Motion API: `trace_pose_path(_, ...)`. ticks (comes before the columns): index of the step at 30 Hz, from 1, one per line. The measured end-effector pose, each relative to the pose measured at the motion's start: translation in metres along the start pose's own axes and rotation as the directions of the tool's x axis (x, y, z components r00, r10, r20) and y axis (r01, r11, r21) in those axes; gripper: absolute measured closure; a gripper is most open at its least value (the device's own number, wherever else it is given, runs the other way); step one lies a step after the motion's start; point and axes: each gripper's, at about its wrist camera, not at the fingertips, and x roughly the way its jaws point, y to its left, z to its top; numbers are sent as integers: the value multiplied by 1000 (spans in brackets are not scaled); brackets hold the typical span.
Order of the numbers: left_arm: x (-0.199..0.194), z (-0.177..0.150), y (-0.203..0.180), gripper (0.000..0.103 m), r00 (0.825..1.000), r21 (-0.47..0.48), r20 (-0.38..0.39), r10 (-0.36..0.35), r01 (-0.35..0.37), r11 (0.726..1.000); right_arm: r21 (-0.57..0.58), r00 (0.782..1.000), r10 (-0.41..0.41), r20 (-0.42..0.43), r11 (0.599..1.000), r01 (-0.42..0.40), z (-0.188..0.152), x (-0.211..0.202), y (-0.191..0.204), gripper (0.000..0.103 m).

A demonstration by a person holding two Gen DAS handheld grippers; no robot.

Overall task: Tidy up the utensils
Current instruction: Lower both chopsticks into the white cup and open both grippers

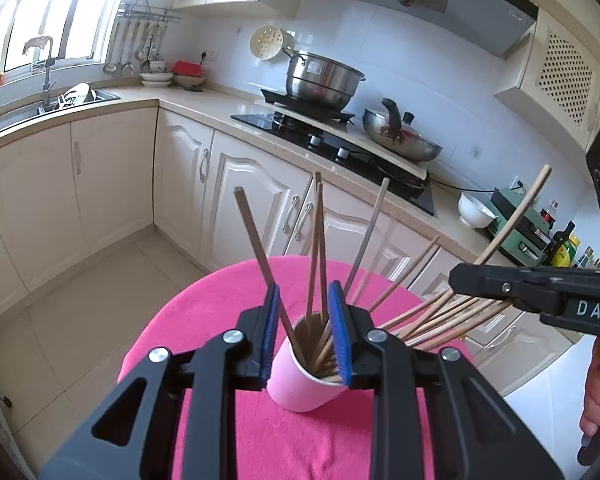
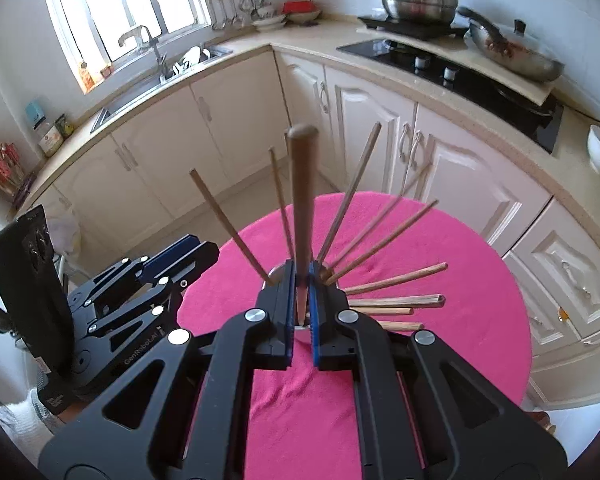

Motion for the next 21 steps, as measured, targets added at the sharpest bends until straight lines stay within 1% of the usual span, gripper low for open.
trace_pose_path(4, -5, 0, -2, 78, 1000, -1, -4, 8, -8, 1000, -1, 1000, -7, -15, 1000, 7, 1, 0, -1, 96)
trace_pose_path(8, -9, 4, -4, 71, 1000, 1, -6, 23, -23, 1000, 6, 1000, -5, -21, 1000, 5, 0, 0, -2, 95)
trace_pose_path(9, -12, 5, -4, 70, 1000, 1, -4, 28, -28, 1000, 5, 1000, -8, -23, 1000, 8, 1, 0, -2, 91)
trace_pose_path(10, -13, 5, -5, 70, 1000, 0, -4, 31, -31, 1000, 4, 1000, -9, -23, 1000, 9, 1, 0, -1, 79)
trace_pose_path(11, -14, 6, -5, 69, 999, -2, -5, 33, -33, 999, 1, 1000, -7, -21, 1000, 7, 1, 0, -1, 72)
trace_pose_path(12, -16, 6, -6, 69, 999, -4, -5, 42, -42, 999, 1, 1000, -7, -17, 1000, 7, 0, -2, -1, 58)
trace_pose_path(13, -17, 6, -6, 69, 999, -6, -5, 47, -47, 999, 4, 1000, -5, -11, 1000, 5, 1, -3, -2, 55)
trace_pose_path(16, -23, 7, -8, 69, 998, -9, -3, 62, -62, 998, 18, 1000, 15, -9, 1000, -15, 1, -4, -5, 55)
trace_pose_path(21, -31, 8, -16, 69, 995, 6, -8, 103, -103, 995, 17, 999, 7, 31, 1000, -8, 0, -18, -10, 54)
